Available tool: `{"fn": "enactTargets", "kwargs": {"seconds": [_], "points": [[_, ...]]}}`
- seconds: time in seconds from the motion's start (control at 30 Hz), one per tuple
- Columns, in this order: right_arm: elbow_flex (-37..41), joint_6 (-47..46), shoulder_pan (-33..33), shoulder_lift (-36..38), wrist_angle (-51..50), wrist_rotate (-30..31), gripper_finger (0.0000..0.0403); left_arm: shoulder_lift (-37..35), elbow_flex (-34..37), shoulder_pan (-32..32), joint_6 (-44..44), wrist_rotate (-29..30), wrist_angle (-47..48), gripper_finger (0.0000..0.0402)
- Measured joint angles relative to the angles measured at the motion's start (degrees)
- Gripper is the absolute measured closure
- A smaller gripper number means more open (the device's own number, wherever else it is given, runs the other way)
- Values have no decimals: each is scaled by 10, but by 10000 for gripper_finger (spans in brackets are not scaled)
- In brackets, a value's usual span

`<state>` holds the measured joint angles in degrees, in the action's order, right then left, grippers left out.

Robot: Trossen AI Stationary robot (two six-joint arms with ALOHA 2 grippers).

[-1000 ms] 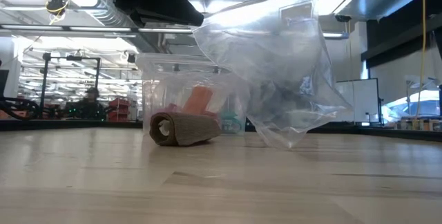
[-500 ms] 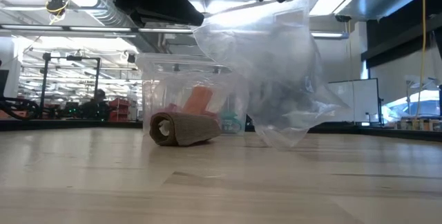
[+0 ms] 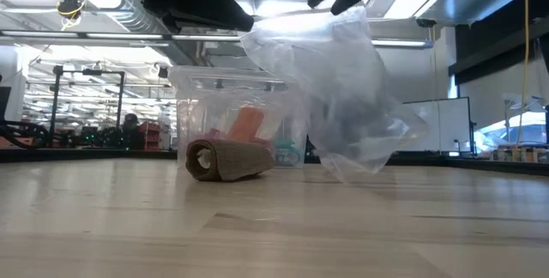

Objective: Roll bandage
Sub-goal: Open the transparent zip bag

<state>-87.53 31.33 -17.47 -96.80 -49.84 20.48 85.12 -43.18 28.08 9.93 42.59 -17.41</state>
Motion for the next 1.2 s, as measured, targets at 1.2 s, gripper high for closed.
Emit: {"fn": "enactTargets", "kwargs": {"seconds": [1.2], "points": [[23, -12, -28, 6, 10, 18, 205, 0, 0, -7, -3, 0, 0, 401]]}}
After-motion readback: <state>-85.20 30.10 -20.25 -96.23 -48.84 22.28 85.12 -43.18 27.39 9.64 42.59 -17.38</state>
